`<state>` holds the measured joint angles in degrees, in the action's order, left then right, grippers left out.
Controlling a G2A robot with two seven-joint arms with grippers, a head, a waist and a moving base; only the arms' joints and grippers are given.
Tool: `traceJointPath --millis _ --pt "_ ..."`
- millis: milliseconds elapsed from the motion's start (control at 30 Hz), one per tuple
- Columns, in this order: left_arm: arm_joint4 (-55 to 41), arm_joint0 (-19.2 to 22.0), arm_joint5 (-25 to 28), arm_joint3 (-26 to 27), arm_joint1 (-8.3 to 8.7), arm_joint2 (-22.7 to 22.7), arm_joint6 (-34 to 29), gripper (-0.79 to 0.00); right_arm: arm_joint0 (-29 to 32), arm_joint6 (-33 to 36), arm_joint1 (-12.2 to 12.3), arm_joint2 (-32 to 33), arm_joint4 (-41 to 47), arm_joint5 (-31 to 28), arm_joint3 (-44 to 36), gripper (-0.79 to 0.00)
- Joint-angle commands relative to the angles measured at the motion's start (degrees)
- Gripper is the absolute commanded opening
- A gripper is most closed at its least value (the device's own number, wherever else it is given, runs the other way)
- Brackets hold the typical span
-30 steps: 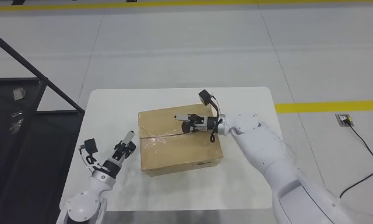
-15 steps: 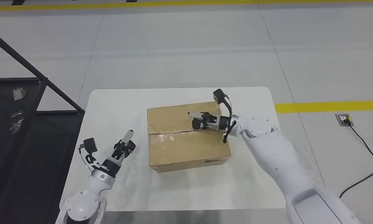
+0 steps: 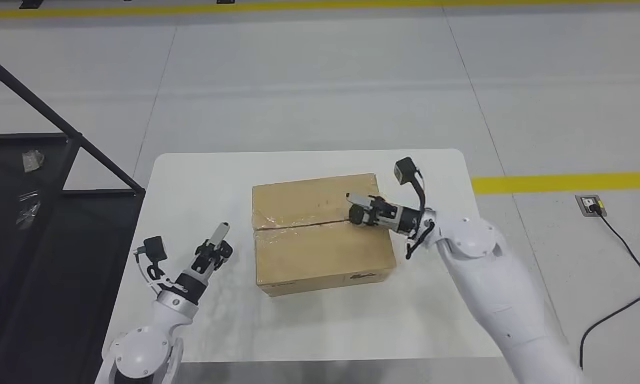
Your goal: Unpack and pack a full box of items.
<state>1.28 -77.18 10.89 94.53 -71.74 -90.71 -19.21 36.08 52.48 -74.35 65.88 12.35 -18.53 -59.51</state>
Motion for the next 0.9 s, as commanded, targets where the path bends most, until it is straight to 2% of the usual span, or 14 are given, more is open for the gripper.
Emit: traceJointPath --millis 0,133,367,633,867 --pt "0.0 0.0 0.0 0.0 0.03 0.0 0.0 0.000 2.7 -1.8 0.8 2.1 -1.8 3.7 -4.4 0.000" --pt "-0.2 0.1 0.3 -0.1 0.10 0.0 0.0 0.000 6.4 -4.9 1.9 5.0 -4.1 9.5 -10.0 0.000" --pt "-0.6 0.1 0.4 0.0 0.25 -0.4 -0.2 0.000 7.4 -7.9 2.2 6.2 -4.1 12.8 -10.7 0.000" --pt "-1.3 -0.1 0.7 -0.4 0.51 -1.4 -0.6 0.000 8.1 -11.8 2.5 7.4 -4.2 15.3 -10.2 0.000" --pt "-2.4 0.2 0.8 -0.6 0.80 -2.6 -1.8 0.000 13.2 -14.5 3.3 11.4 -2.9 13.7 -14.7 0.000"
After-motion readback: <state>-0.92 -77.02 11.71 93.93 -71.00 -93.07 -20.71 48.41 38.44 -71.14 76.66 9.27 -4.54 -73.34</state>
